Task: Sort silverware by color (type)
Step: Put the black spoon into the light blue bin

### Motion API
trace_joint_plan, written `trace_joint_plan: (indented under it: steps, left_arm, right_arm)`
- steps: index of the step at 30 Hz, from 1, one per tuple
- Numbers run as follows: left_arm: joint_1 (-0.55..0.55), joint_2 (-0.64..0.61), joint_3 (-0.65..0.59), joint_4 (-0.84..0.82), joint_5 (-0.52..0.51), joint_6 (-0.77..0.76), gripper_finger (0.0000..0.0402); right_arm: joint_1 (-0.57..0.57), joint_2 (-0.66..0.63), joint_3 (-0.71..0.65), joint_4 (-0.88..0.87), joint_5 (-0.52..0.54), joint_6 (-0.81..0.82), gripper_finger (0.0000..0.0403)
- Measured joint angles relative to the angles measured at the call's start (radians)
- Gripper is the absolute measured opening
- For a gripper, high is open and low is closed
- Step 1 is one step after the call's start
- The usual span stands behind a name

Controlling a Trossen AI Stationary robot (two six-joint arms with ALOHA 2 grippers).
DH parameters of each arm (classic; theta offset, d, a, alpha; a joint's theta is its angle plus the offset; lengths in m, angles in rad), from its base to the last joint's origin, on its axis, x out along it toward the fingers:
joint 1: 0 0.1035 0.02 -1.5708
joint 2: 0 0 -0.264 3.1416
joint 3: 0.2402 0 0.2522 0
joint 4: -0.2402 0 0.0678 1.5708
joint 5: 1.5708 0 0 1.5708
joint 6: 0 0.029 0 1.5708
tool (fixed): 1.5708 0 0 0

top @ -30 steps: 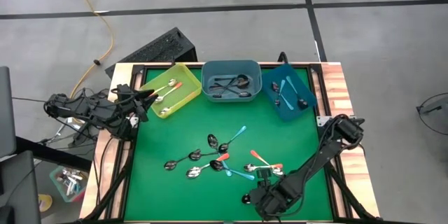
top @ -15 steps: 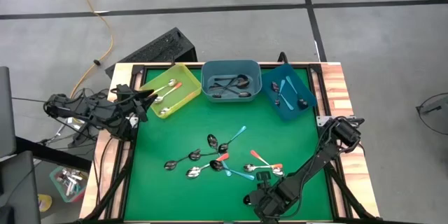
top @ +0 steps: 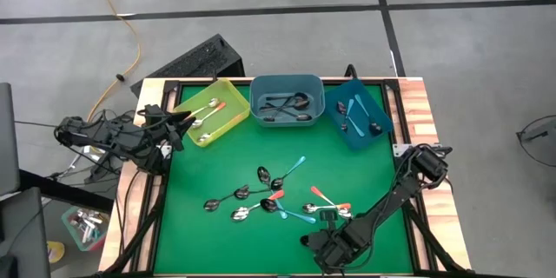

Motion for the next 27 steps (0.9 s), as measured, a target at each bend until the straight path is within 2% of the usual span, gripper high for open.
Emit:
trace_joint_plan:
  steps: [10, 27]
  left_arm:
    - [0.0, 0.0, 0.0, -0.001, 0.0, 0.005, 0.0143]
    - [0.0, 0.0, 0.0, 0.002, 0.008, 0.006, 0.0143]
  right_arm:
    - [-0.012, -0.006, -0.001, 0.006, -0.01, 0.076, 0.0007]
    - [-0.077, -0.043, 0.014, 0.014, -0.012, 0.068, 0.0005]
